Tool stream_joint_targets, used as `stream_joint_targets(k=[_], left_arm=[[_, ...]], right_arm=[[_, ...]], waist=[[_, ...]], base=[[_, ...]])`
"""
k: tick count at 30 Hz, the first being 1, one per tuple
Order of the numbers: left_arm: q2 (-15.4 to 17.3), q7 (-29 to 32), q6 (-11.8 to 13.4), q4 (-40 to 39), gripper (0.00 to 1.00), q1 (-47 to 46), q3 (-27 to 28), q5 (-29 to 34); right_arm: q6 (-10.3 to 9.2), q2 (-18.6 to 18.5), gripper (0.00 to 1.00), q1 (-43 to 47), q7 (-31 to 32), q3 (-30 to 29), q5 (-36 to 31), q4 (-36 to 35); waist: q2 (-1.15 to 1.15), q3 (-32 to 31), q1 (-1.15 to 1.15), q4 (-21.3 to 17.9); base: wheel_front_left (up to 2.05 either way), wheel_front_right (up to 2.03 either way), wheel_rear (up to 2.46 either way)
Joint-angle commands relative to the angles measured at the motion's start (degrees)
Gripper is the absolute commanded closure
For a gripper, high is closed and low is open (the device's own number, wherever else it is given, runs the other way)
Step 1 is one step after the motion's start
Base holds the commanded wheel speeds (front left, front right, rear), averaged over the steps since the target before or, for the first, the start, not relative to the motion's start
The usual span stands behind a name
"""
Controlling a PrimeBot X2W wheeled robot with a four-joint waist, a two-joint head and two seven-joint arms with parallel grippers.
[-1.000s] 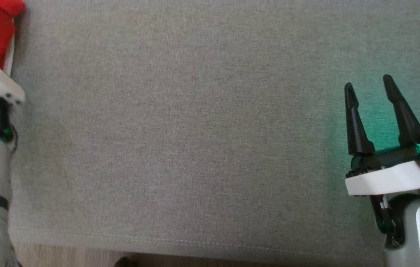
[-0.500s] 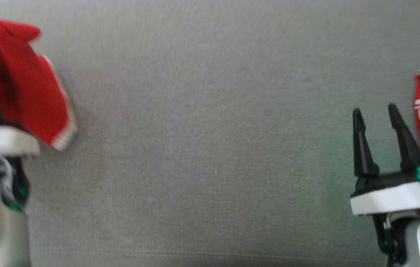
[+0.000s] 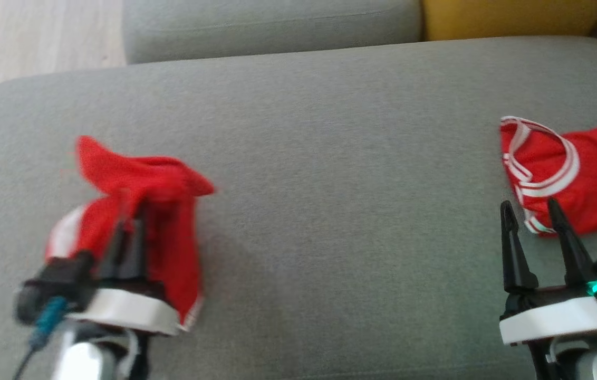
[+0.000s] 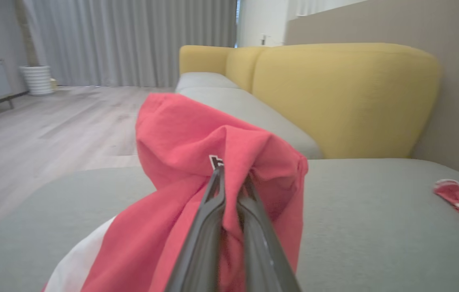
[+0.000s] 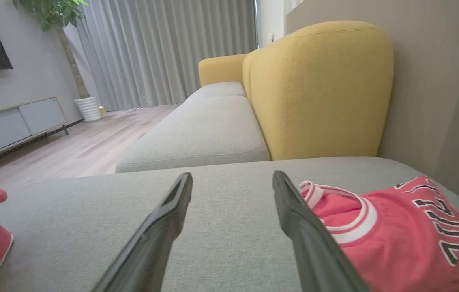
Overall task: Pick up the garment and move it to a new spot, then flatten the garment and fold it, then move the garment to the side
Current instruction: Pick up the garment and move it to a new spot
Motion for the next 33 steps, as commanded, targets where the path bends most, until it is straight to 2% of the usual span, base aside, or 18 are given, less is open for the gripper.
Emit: stream_joint_targets(k=[1, 4, 10, 18, 19, 20, 21, 28, 30, 33], left_arm=[[0.1, 0.3, -0.7, -2.1, 1.0, -3.3, 0.7, 0.4], [-1.5, 0.4, -2.8, 0.1, 1.0, -6.5, -4.7, 0.8], [-3.2, -0.3, -5.3, 8.1, 1.0, -15.9, -14.2, 1.8], [-3.7, 2.0, -7.2, 26.3, 1.0, -25.5, -22.8, 2.1], [-3.7, 2.0, -7.4, 27.8, 0.8, -26.1, -23.5, 1.5], [-3.8, 1.8, -7.6, 29.1, 0.1, -26.5, -24.3, 0.9], [-3.8, 1.5, -7.8, 29.9, 0.0, -26.7, -24.9, 0.1], [-3.3, -3.4, -8.1, 28.4, 0.0, -25.9, -26.6, -3.7], [-2.6, -4.6, -7.5, 26.2, 0.0, -24.7, -25.7, -4.2], [-1.1, -5.9, -4.9, 21.5, 0.0, -22.5, -23.1, -4.5]], right_arm=[[0.39, -0.3, 0.0, -1.3, -0.5, 1.2, 0.3, -2.3], [0.39, -0.3, 0.0, -1.9, -0.6, 1.7, 0.8, -2.3], [0.39, -0.3, 0.0, -3.5, -1.5, 3.0, 2.0, -1.5], [0.39, -0.2, 0.0, -4.9, -3.4, 4.0, 4.1, 0.7], [0.39, -0.2, 0.0, -5.0, -3.6, 4.0, 4.2, 1.0], [0.39, -0.2, 0.0, -5.0, -3.8, 3.9, 4.3, 1.3], [0.39, -0.2, 0.0, -5.0, -4.0, 3.8, 4.4, 1.6], [0.39, -0.2, 0.0, -4.9, -4.3, 3.0, 3.3, 2.2], [0.39, -0.2, 0.0, -4.9, -4.0, 2.9, 2.8, 2.1], [0.39, -0.2, 0.0, -4.8, -3.4, 2.6, 2.2, 1.7]], waist=[[0.0, 0.0, 0.0, -1.3], [0.0, 0.8, 0.0, -3.3], [0.0, 3.8, 0.0, -8.2], [0.0, 8.3, 0.0, -12.6], [0.0, 8.4, 0.0, -12.7], [0.0, 8.5, 0.0, -12.7], [0.0, 8.6, 0.0, -12.6], [0.0, 7.2, 0.0, -9.3], [0.0, 6.5, 0.0, -8.1], [0.0, 5.6, 0.0, -6.0]], base=[[0.0, 0.0, 0.0], [0.0, 0.0, 0.0], [0.0, 0.0, 0.0], [0.0, 0.0, 0.0], [0.0, 0.0, 0.0], [0.0, 0.0, 0.0], [0.0, 0.0, 0.0], [0.0, 0.0, 0.0], [0.0, 0.0, 0.0], [0.0, 0.0, 0.0]])
